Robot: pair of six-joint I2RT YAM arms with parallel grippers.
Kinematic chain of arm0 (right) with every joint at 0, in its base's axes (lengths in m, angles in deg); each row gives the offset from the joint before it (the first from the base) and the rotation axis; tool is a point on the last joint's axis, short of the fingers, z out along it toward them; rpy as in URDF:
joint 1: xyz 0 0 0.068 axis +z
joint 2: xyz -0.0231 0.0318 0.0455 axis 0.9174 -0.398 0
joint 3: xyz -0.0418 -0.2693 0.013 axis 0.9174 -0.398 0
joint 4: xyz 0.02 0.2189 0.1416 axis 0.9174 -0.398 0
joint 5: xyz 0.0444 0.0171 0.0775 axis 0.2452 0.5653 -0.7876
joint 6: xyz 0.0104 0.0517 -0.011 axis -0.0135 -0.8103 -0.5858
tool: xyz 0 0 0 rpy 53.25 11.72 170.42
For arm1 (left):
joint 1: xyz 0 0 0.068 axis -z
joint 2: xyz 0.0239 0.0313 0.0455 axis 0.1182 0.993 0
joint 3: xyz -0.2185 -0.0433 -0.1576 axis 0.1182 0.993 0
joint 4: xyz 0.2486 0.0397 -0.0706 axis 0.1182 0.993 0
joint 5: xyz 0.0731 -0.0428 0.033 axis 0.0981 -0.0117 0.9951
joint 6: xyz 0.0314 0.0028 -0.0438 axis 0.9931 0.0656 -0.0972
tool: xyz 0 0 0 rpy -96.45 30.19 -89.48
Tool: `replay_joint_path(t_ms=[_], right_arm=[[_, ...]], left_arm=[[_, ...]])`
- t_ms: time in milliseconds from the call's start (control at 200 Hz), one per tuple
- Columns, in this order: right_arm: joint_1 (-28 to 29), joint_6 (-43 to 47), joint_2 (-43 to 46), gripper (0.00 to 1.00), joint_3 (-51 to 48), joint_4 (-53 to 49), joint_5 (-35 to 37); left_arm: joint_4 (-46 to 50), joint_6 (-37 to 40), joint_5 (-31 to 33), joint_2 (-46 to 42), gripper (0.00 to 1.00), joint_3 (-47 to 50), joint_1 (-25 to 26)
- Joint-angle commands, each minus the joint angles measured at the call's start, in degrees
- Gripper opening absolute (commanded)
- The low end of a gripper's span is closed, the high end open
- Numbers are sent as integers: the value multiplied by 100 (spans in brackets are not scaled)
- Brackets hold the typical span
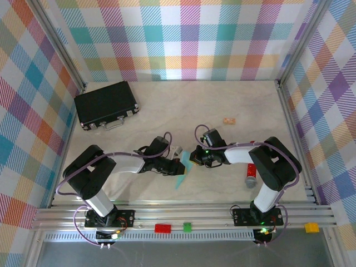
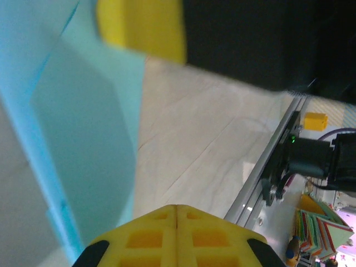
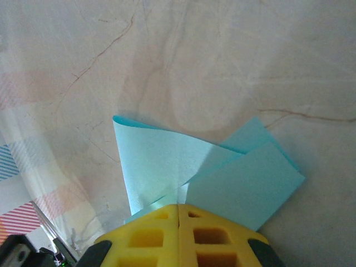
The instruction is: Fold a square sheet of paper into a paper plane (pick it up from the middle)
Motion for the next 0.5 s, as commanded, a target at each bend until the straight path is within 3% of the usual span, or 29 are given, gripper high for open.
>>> replay_joint_path(t_ms=[0,215,495], right_arm=[[-34,38,-141,0,-164,-368,394],[-33,8,-238,0,-185,-424,460],[-30,62,-230,0,-189,-787,705]], left_arm=[[217,15,150,370,10,-296,12],[743,223,696,900,12,-641,168],[1686,786,1167,178,14,33,459]])
